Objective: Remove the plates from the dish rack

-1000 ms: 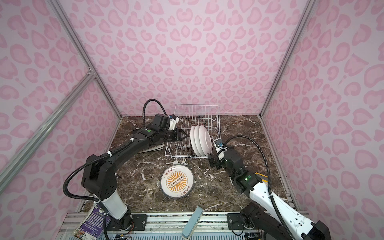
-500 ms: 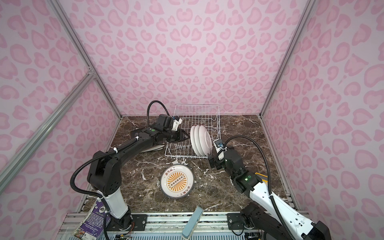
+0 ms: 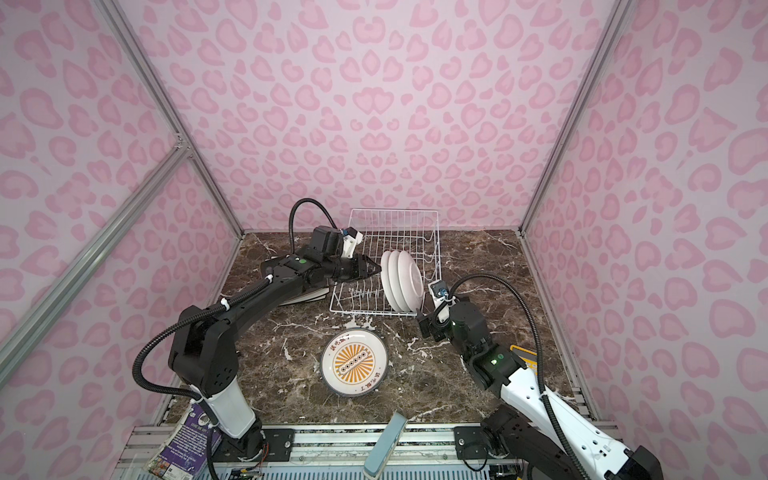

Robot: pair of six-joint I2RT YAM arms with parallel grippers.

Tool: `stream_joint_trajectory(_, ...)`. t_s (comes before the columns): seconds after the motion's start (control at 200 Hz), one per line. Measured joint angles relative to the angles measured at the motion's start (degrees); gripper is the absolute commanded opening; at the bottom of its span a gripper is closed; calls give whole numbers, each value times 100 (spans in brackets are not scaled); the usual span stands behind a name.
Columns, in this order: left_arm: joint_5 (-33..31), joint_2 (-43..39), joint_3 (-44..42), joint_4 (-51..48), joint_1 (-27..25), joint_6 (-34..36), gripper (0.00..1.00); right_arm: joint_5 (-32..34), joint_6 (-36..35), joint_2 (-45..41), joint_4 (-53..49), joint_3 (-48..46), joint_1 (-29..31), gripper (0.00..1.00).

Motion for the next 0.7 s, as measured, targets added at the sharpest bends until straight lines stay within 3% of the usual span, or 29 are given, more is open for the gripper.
stream_joint_trajectory(0.485, 101, 520, 409, -179, -155, -68, 40, 9, 9, -125, 0, -46, 0, 99)
stream_joint_trajectory(0.7, 103, 542, 409, -195, -221, -179, 32, 24, 22, -129, 4, -98, 0, 99)
